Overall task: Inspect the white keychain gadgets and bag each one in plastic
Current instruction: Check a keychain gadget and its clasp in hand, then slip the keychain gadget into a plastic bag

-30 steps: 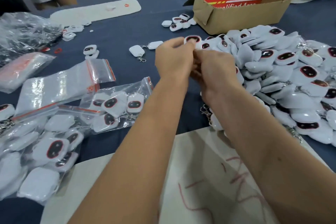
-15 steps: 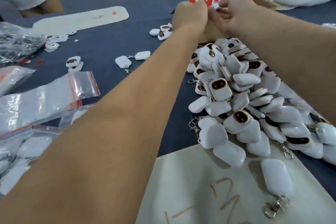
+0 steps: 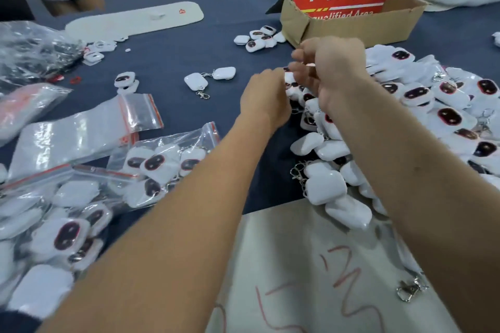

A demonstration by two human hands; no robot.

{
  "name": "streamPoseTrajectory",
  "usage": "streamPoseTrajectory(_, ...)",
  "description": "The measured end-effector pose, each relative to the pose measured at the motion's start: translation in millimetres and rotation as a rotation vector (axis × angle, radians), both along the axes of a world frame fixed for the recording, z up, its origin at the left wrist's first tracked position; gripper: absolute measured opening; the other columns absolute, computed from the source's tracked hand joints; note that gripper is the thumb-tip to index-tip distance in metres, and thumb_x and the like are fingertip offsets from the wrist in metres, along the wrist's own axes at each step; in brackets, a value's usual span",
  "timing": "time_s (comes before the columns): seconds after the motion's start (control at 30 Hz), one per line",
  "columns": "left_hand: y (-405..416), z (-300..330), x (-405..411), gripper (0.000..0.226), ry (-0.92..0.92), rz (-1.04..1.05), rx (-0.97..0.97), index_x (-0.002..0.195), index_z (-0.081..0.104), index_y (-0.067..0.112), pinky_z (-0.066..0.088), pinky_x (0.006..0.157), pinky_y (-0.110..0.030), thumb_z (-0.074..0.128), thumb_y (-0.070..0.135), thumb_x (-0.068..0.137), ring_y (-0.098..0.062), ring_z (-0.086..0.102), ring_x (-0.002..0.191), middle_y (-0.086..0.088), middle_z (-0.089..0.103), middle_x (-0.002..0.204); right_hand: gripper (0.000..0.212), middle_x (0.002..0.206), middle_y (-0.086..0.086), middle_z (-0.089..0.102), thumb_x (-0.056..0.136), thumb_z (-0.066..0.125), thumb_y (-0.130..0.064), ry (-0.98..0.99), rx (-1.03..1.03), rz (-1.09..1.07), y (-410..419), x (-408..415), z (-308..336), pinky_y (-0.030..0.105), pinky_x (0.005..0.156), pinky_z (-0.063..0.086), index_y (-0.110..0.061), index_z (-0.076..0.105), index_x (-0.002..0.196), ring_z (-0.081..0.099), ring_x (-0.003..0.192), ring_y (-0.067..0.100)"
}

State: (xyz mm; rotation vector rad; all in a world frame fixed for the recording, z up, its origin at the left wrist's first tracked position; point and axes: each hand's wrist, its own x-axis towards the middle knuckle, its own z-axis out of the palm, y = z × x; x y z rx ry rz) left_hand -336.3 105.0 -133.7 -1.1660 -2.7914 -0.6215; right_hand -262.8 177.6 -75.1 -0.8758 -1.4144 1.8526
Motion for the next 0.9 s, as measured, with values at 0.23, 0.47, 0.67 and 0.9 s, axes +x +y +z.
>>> streamPoseTrajectory(0.23, -68.6, -4.2, 57.4, 0.029, -0.114, 0.388, 0.405, 0.07, 0.044, 0.012, 0.022, 0.048, -0.035, 0.059, 0.026, 0.09, -0.024, 0.039, 0.056, -0.002, 0.048, 0.065, 0.016, 0.083, -0.011, 0.072, 0.089, 0.062, -0.01, -0.17, 0.538, -0.059, -78.4, 39.2, -36.3, 0.032, 0.075, 0.059, -0.021, 0.073, 0.093, 0.068, 0.076, 0.005)
streamPoseTrajectory(0.47, -131.1, -4.8, 81.9, 0.034, -0.021, 0.326, 0.475, 0.076, 0.037, 0.015, 0.022, 0.056, -0.04, 0.058, 0.031, 0.097, -0.024, 0.036, 0.062, -0.002, 0.049, 0.072, 0.024, 0.071, -0.013, 0.072, 0.101, 0.066, -0.038, -0.138, 0.382, 0.42, -112.7, 65.5, -70.5, 0.023, 0.061, 0.053, -0.017, 0.073, 0.092, 0.065, 0.064, 0.003)
streamPoseTrajectory(0.67, -146.2, -15.4, 83.5, 0.024, -0.095, 0.124, 0.497, 0.082, 0.051, 0.012, 0.037, 0.066, -0.035, 0.075, 0.012, 0.083, -0.022, 0.048, 0.074, 0.0, 0.052, 0.085, 0.025, 0.085, 0.007, 0.075, 0.106, 0.056, -0.019, -0.094, 0.588, 0.435, -108.0, 70.2, -83.6, 0.038, 0.073, 0.05, -0.013, 0.075, 0.091, 0.06, 0.076, 0.009)
streamPoseTrajectory(0.9, -163.3, -18.3, 71.4, 0.011, -0.616, 0.2, 0.832, 0.096, 0.066, 0.015, 0.059, 0.06, -0.031, 0.074, 0.008, 0.091, -0.014, 0.069, 0.064, 0.0, 0.071, 0.084, 0.026, 0.089, 0.002, 0.077, 0.108, 0.05, -0.01, -0.018, 0.4, 0.493, -106.1, 66.4, -86.0, 0.025, 0.054, 0.054, -0.017, 0.076, 0.11, 0.068, 0.066, 0.013)
